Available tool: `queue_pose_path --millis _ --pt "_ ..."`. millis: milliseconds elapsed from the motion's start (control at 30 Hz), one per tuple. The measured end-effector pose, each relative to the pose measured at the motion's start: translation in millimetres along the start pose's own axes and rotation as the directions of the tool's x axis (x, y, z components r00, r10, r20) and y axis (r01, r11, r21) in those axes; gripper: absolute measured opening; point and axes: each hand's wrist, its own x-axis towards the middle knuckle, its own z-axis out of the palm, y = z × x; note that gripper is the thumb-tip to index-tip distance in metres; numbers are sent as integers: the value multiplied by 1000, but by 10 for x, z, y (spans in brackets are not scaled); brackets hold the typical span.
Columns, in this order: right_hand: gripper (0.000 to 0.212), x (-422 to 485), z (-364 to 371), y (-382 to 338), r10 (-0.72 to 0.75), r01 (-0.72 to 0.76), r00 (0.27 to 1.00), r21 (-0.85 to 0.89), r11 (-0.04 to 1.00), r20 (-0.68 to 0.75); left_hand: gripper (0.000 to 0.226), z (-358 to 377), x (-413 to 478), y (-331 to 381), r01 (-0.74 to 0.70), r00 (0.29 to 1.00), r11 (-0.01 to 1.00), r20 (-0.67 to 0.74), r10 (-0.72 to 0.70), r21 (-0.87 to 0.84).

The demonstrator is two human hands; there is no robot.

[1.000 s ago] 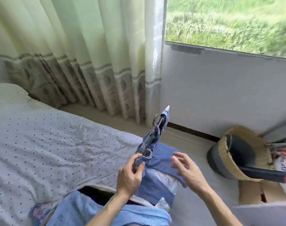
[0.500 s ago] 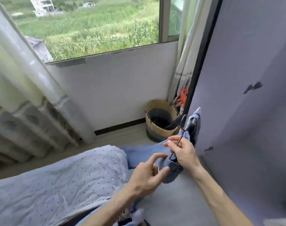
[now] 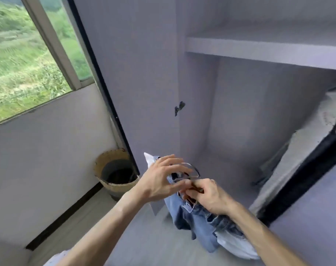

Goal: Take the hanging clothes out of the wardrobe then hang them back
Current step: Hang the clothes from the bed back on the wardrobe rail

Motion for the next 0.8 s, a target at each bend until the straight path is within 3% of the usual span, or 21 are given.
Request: queue_pose_path --millis 67,167,233,367,467,533,633,733,800 --pt "27 11 -190 80 11 -15 999 -80 997 -47 19 142 277 184 -142 990 986 -21 140 -88" --pt "20 24 -403 236 70 -86 991 -153 984 -113 22 358 606 311 -146 989 983 -52 141 -107" --pt "16 15 -526 343 118 -156 976 -214 964 -181 24 458 799 309 -167 986 983 13 168 -78" --pt "29 -160 -752 499 188 -288 926 -292 912 -326 24 485 1145 253 -157 978 984 127 166 -79" --pt "65 -401 -838 641 222 -399 867 -353 846 -446 24 440 1354 182 -142 981 985 119 153 -94" --pt "73 -504 -887 643 230 -456 824 -366 811 -518 26 390 1517 165 -161 979 984 118 169 -74" --pt "67 -540 -963 537 243 -491 812 -396 776 -531 30 304 1765 195 -181 977 982 106 185 -46" --pt "29 -480 -1019 400 299 -494 834 -387 779 -463 34 247 1980 205 -252 963 967 89 253 -25" --pt "25 -371 -1015 315 323 -494 849 -412 765 -418 34 255 2097 190 -297 949 955 103 297 -21"
